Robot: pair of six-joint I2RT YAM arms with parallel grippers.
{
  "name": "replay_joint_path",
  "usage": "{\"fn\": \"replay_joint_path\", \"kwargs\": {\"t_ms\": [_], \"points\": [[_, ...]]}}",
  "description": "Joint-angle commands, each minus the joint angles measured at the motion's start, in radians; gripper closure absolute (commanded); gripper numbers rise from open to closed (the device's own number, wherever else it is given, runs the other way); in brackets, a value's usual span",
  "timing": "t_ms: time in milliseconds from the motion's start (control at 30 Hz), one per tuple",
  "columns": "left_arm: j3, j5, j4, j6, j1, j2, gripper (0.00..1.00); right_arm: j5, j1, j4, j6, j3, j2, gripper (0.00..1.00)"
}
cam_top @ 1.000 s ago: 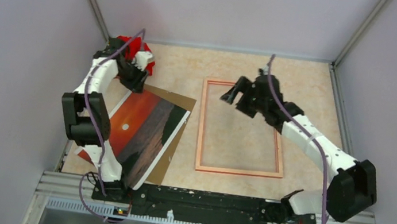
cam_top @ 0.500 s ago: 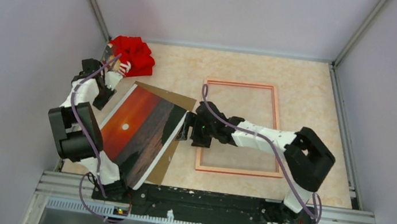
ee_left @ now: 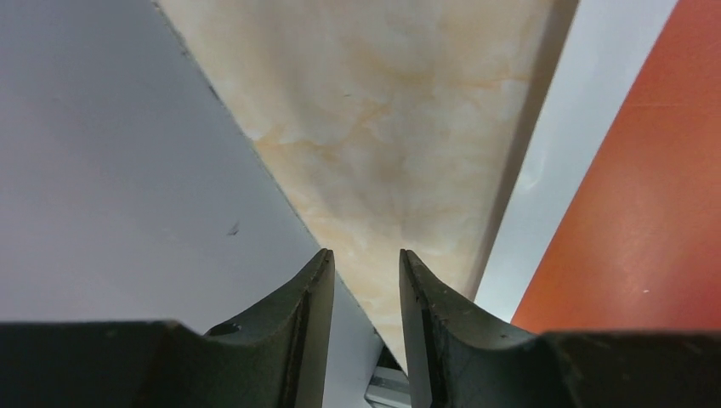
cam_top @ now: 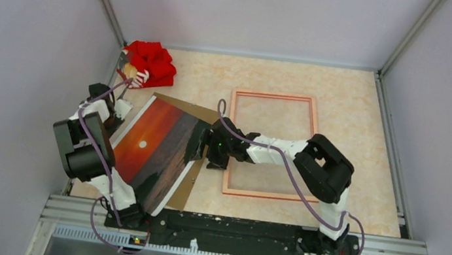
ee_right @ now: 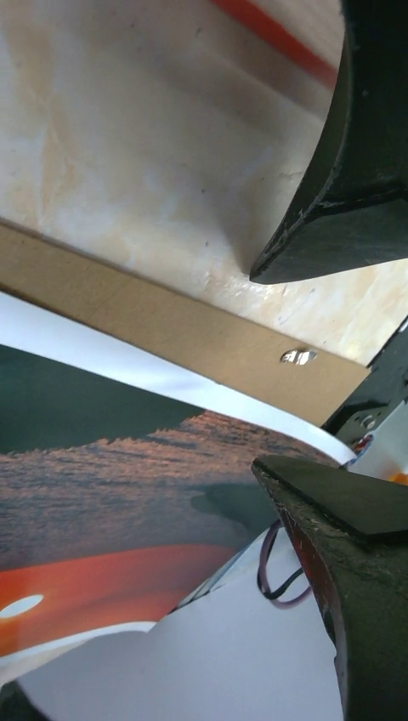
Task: Put the photo into the frame
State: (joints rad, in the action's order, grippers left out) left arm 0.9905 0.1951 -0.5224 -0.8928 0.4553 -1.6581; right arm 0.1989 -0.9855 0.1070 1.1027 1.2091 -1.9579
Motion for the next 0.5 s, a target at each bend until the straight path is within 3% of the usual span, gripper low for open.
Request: {"fn": "replay_joint_path", "kwargs": {"t_ms": [0,267,467], "points": [[-0.034,-0.018,0.024,0.008,0.001,-0.022,0.60,-0.009,-0.004,-0.040,0.045,0.039,-0.050,0.26],[-0.066,-0.152,-0.044,0.054,-0.026,-0.030,0.63,-0.010,0.020,-0.066,0.092,0.126,-0.152,0.27],[-0.004,-0.307,-0.140,0.125,-0.059,-0.059,0.65,-0.015,0.066,-0.095,0.121,0.163,-0.201,0.27]]}}
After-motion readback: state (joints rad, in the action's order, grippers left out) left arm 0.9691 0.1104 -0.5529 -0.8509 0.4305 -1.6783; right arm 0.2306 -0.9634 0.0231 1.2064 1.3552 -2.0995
